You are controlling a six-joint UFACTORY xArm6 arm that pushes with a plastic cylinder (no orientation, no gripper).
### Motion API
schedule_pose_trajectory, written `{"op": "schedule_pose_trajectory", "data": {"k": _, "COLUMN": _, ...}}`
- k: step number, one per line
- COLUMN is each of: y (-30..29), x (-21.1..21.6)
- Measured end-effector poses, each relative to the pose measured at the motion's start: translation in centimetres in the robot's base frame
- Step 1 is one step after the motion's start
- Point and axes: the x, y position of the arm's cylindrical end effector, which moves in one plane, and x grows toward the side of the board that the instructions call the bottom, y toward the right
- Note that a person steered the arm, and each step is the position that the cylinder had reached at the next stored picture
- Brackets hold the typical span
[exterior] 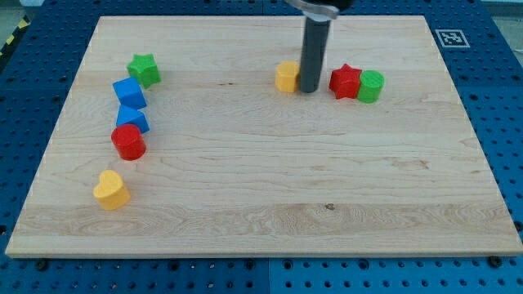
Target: Push the yellow hexagon towards the top center
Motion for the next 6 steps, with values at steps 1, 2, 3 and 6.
{"op": "schedule_pose_trajectory", "data": {"k": 1, "y": -3.2, "x": -0.3}}
{"op": "schedule_pose_trajectory", "data": {"k": 2, "y": -3.9, "x": -2.6}}
{"op": "schedule_pose_trajectory", "data": {"k": 3, "y": -5.2, "x": -4.5}}
{"op": "schedule_pose_trajectory", "data": {"k": 6, "y": -6.9, "x": -11.8}}
